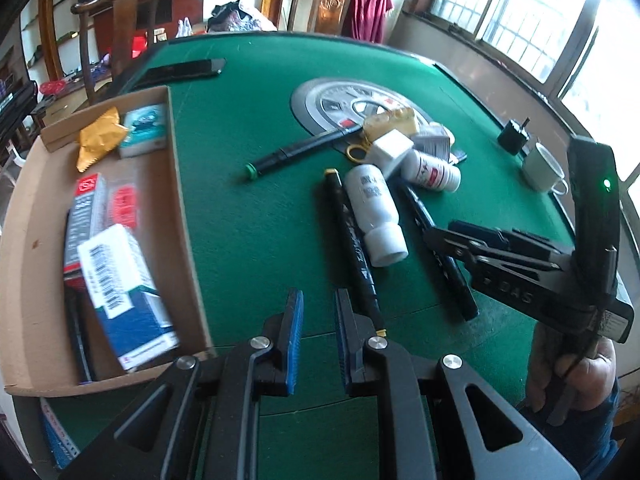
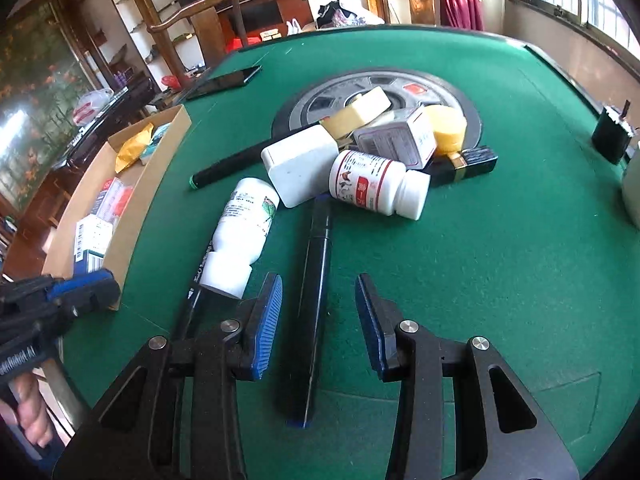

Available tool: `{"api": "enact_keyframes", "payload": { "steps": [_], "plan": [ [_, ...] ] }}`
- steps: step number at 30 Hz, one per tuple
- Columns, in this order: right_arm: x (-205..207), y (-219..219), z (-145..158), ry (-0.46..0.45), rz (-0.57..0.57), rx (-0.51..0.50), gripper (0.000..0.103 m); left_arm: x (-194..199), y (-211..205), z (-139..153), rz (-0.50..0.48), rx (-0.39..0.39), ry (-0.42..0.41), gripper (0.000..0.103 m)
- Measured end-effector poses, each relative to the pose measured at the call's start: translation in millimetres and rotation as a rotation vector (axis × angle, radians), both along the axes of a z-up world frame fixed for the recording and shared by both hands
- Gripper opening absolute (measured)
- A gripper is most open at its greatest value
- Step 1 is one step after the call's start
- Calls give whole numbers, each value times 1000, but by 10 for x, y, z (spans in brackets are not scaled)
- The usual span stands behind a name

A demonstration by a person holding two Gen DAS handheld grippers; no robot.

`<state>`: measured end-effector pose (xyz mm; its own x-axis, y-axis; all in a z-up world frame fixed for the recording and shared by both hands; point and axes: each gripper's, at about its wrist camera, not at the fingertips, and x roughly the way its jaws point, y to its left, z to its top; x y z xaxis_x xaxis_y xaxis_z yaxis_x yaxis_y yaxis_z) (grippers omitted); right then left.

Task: Organize objects
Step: 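Move both tools back over the markers on the table, then grasp yellow-capped black marker with left tool while right tool grasps blue-capped marker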

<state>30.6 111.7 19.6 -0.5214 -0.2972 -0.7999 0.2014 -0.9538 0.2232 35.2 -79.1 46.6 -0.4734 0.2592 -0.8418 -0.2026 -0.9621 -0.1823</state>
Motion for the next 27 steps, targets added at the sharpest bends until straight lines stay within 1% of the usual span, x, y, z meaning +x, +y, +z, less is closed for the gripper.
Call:
{"api": "enact_keyframes", "payload": {
  "steps": [1, 3, 5, 7, 8, 10, 15, 20, 27],
  "plan": [
    [-15, -7, -15, -1, 6, 5, 38, -7, 6, -13, 0, -4, -4, 15],
    [-59, -55, -57, 3, 9, 49, 30, -19, 37, -38, -2, -9, -11, 15],
    [-93, -102, -103, 15, 17, 106, 14, -35, 62, -66, -1, -13, -17, 15],
    [-101, -130, -116, 37, 22, 175, 14, -57, 71, -89, 0, -14, -23, 15],
    [-103, -110, -115, 39, 20, 171, 14, -73, 79, -99, 0, -14, -28, 15],
    [-107, -43, -104, 39, 5, 150, 14, -100, 91, -106, -3, -10, -34, 15],
    [-120, 201, -113, 35, -45, 37, 14, -270, 160, -177, -1, 14, -64, 15],
    [-105, 235, -114, 39, -46, 10, 14, -435, 201, -195, 23, 18, -73, 15],
    [-121, 247, -128, 33, -45, -28, 14, -617, 345, -180, 14, -15, -82, 15]
  ]
}}
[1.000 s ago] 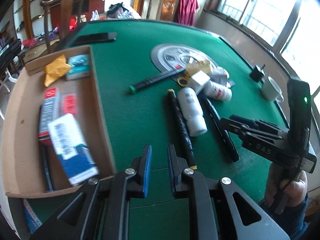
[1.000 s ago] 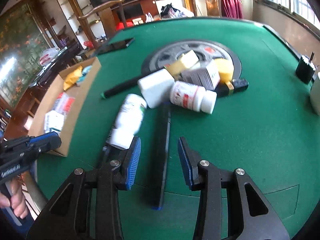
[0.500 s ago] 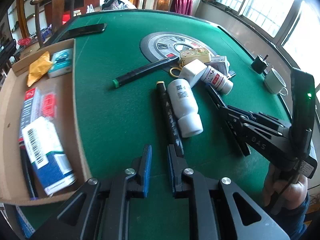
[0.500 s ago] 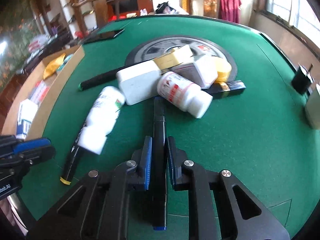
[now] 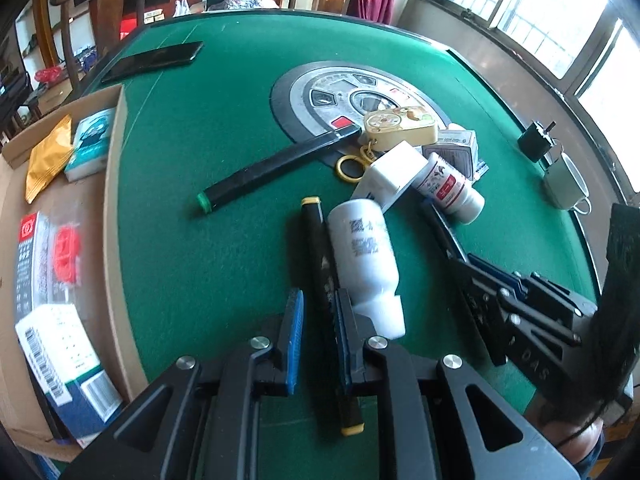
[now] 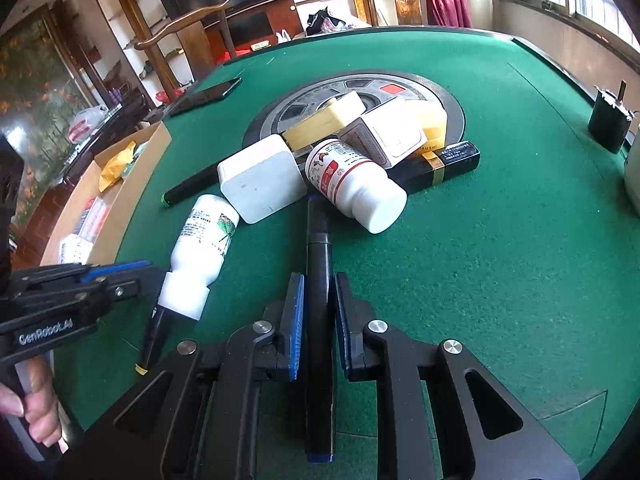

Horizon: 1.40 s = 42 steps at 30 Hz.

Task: Organize objects
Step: 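Grasp yellow-capped black marker with left tool while right tool grasps blue-capped marker, then lift and carry both markers into the cardboard tray with both tools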

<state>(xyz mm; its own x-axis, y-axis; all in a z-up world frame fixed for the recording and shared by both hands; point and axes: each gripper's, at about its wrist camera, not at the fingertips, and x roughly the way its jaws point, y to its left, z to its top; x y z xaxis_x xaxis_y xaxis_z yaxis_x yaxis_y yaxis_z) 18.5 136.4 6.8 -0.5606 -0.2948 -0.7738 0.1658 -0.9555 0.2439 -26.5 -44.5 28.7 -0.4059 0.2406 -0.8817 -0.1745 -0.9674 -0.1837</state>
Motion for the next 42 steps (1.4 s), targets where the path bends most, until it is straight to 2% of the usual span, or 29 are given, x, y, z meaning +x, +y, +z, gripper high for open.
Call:
{"api": "enact_keyframes", "payload": {
  "steps": [7, 11, 15, 20, 30, 42],
  "plan": [
    [8, 1, -1, 1, 1, 0, 14, -103, 115, -104, -10, -53, -11, 17],
    [14, -7, 0, 11, 2, 12, 14, -10, 205, -165, -38, -115, 79, 13],
    [30, -30, 5, 23, 6, 38, 14, 142, 180, -194, -12, -96, 116, 13],
    [39, -23, 24, 30, 10, 21, 14, 324, 112, -197, -7, -41, 115, 13],
    [98, 8, 161, 106, 6, -33, 14, 477, 17, 34, -21, 25, 163, 13],
    [154, -21, 267, 148, 23, -97, 14, 570, -215, 232, -7, 91, 193, 13]
  ]
}}
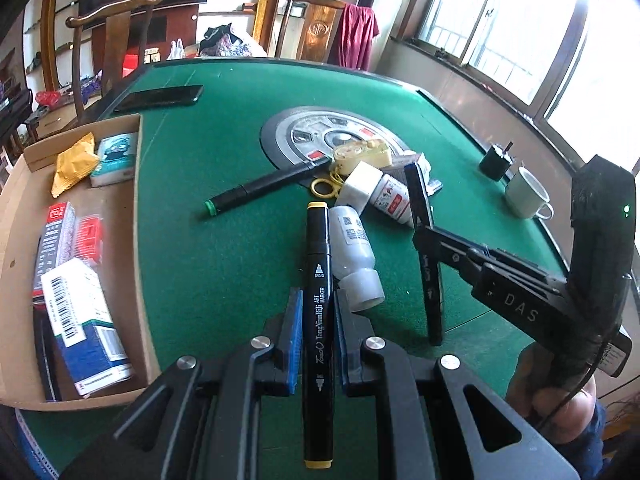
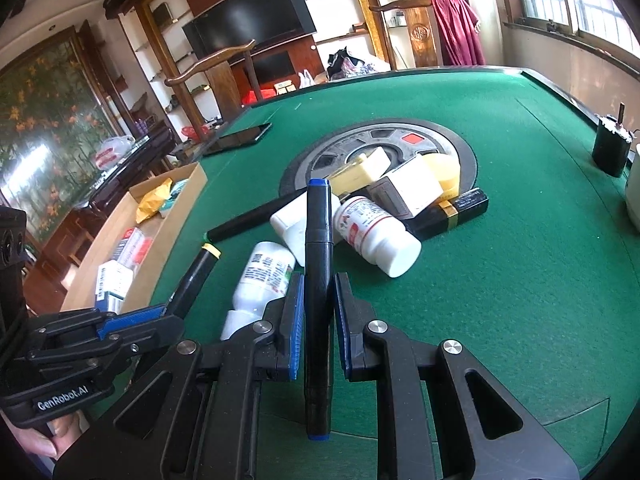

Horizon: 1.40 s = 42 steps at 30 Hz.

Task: Organize objects
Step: 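Lift and carry both markers into the cardboard tray with both tools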

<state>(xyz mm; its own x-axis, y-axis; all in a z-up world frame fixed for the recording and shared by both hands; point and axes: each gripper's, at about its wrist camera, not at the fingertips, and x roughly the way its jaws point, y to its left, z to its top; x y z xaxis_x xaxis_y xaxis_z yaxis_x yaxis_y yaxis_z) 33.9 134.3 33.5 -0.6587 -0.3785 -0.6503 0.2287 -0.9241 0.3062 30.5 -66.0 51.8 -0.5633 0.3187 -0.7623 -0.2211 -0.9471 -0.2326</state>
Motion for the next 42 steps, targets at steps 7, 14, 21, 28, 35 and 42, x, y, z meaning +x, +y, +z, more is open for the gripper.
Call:
{"api": "enact_keyframes", "payload": {
  "steps": [7, 14, 21, 28, 35, 42],
  "plan": [
    [77, -149, 107, -15, 36, -56, 14, 48, -238, 104, 41, 31, 24, 13],
    [104, -459, 249, -38, 99, -78, 14, 136, -657, 292, 108, 88, 67, 13],
    [109, -794, 471, -1, 149, -73, 14, 270, -1203, 470, 207, 134, 124, 13],
    [159, -1232, 721, 42, 233, -67, 14, 317, -1785, 440, 339, 164, 131, 13],
    [184, -1747, 813, 47, 322, -66, 14, 271, -2144, 247, 436, 164, 100, 13],
    [112, -2248, 647, -12, 391, -86, 14, 201, -2239, 69, 464, 161, 67, 13]
  ]
}}
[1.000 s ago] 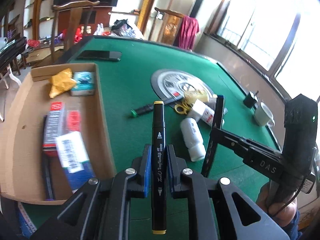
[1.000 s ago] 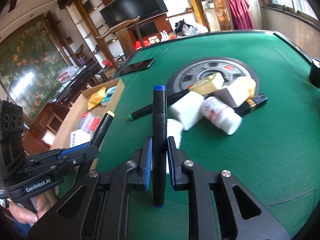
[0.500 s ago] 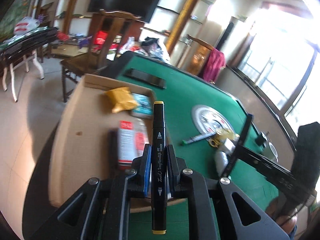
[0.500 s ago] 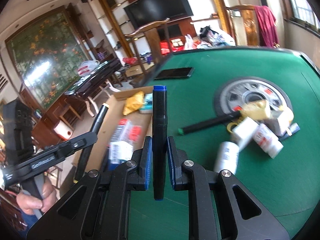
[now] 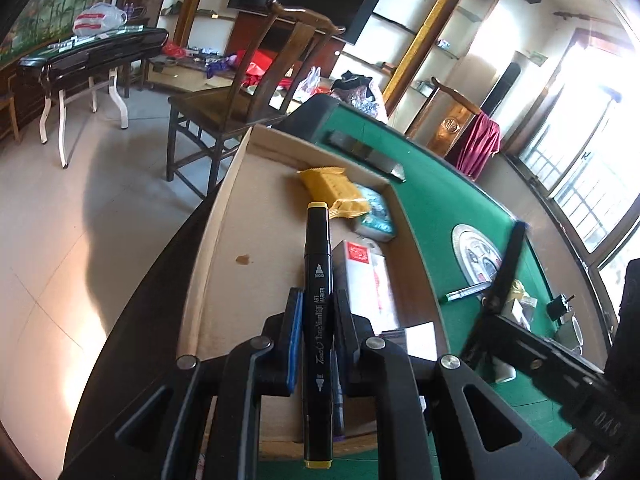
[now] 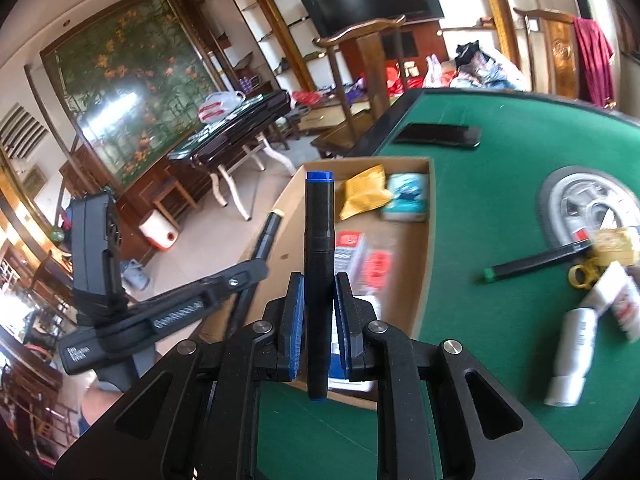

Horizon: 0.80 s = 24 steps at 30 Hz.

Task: Organize objects
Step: 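Lift and carry both markers into the cardboard tray with both tools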

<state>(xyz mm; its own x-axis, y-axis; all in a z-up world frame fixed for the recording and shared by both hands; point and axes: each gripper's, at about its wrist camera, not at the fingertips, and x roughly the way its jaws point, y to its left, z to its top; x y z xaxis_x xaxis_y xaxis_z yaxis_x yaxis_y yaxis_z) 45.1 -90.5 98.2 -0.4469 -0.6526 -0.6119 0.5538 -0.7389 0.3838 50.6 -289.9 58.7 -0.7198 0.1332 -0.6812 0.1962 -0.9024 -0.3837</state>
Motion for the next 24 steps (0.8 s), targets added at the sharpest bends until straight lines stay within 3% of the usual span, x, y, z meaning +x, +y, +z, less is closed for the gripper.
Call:
{"api": "enact_keyframes", "payload": {
  "steps": [13, 24],
  "plan": [
    [-337, -483, -443, -111, 29, 65, 15, -51, -60, -196, 4, 12, -37, 13],
    [-416, -683, -624, -119, 7, 104, 15, -55, -130, -258, 16, 24, -52, 13]
  ]
}}
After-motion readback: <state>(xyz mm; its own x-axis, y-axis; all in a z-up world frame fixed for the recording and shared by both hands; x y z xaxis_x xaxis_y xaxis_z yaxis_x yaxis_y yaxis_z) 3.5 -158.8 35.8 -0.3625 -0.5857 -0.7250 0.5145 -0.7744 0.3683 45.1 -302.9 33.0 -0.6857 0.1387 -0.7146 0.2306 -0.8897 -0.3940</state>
